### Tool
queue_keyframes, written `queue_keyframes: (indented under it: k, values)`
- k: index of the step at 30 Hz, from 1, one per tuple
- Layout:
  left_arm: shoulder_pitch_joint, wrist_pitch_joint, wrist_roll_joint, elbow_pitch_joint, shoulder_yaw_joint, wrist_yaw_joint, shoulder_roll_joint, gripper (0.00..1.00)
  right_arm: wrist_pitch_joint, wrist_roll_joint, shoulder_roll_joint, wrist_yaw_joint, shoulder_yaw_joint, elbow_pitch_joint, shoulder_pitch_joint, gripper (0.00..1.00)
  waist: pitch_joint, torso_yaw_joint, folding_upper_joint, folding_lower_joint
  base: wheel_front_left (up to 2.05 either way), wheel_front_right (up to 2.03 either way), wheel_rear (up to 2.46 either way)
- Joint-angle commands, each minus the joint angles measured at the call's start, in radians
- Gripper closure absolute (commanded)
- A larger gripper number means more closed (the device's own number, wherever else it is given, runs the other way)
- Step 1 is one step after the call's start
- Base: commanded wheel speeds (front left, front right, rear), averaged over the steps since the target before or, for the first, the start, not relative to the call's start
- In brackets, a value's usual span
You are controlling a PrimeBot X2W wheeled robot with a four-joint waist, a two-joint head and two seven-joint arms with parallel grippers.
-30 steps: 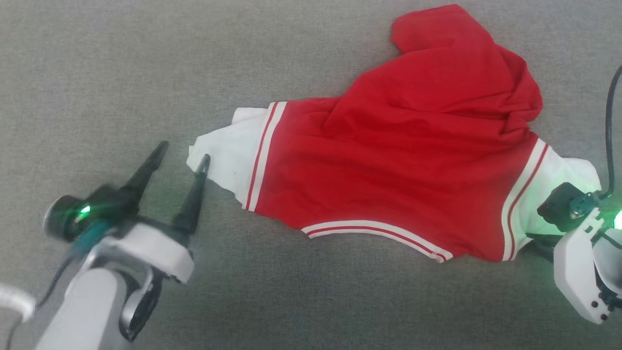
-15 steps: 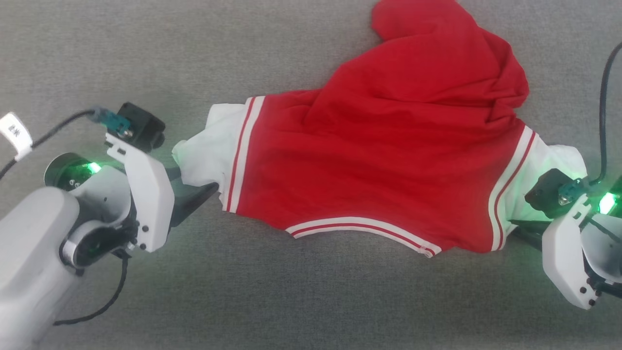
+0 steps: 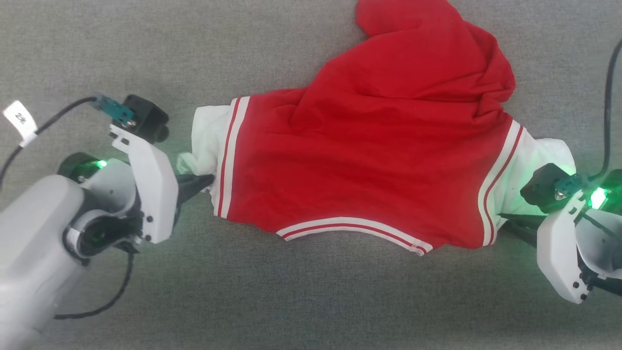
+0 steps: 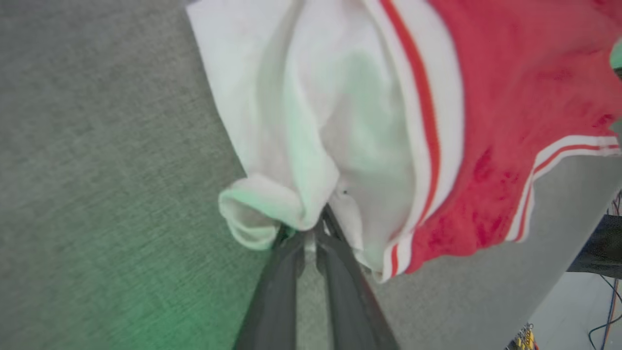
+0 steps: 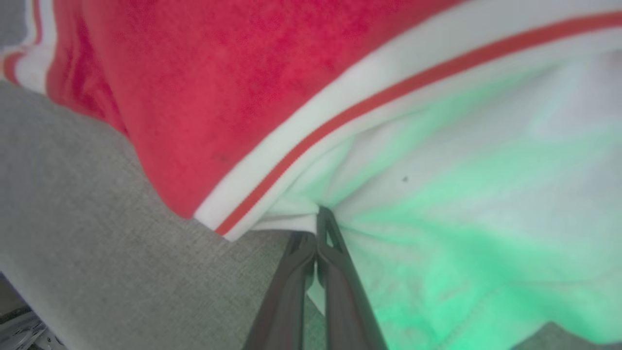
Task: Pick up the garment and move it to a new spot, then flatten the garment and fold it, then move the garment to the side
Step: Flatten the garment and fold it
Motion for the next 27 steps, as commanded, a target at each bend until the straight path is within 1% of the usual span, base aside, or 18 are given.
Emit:
queue_keyframes:
  k: [1,6,11,15,18,19,22,25,27]
  values:
    - [0.016,-0.016,-0.024,0.009,-0.022,-0.002,-0.015,1.0,-0.007,-0.001,0.017,-0.017,0.01,0.044,0.014,1.0,-0.008,0.001,-0.0001,0.0,0.0,0.0,0.0]
    - [0.012,-0.108,-0.063,0.002,0.003,-0.002,0.02,1.0,-0.083,0.018,-0.018,-0.014,-0.058,0.025,0.013,1.0,-0.039,0.002,-0.0001,0.0,0.0,0.0,0.0]
    - [0.036,-0.214,-0.115,-0.042,0.047,-0.002,0.055,1.0,-0.159,0.044,-0.064,-0.01,-0.15,-0.002,0.035,1.0,-0.07,0.002,-0.0001,0.0,0.0,0.0,0.0]
    - [0.07,-0.28,-0.172,-0.105,0.086,-0.002,0.085,1.0,-0.187,0.067,-0.11,-0.01,-0.236,-0.031,0.057,1.0,-0.083,-0.001,-0.0001,0.0,0.0,0.0,0.0]
    - [0.081,-0.316,-0.205,-0.14,0.107,-0.002,0.094,1.0,-0.197,0.095,-0.124,-0.01,-0.296,-0.052,0.066,1.0,-0.077,-0.001,-0.0001,0.0,0.0,0.0,0.0]
    - [0.074,-0.335,-0.208,-0.144,0.117,-0.002,0.093,1.0,-0.201,0.106,-0.121,-0.01,-0.314,-0.059,0.061,1.0,-0.071,-0.003,-0.0001,0.0,0.0,0.0,0.0]
    - [0.026,-0.396,-0.224,-0.125,0.156,-0.002,0.059,1.0,-0.198,0.135,-0.093,-0.01,-0.356,-0.061,0.024,1.0,-0.042,-0.008,-0.0001,0.0,0.0,0.0,0.0]
    - [-0.055,-0.44,-0.244,-0.069,0.192,-0.002,0.007,1.0,-0.192,0.158,-0.037,-0.01,-0.393,-0.023,-0.059,1.0,-0.003,-0.015,-0.0001,0.0,0.0,0.0,0.0]
    - [-0.131,-0.459,-0.241,-0.016,0.208,-0.002,-0.037,1.0,-0.191,0.168,0.016,-0.01,-0.42,0.027,-0.133,1.0,0.025,-0.018,-0.0001,0.0,0.0,0.0,0.0]
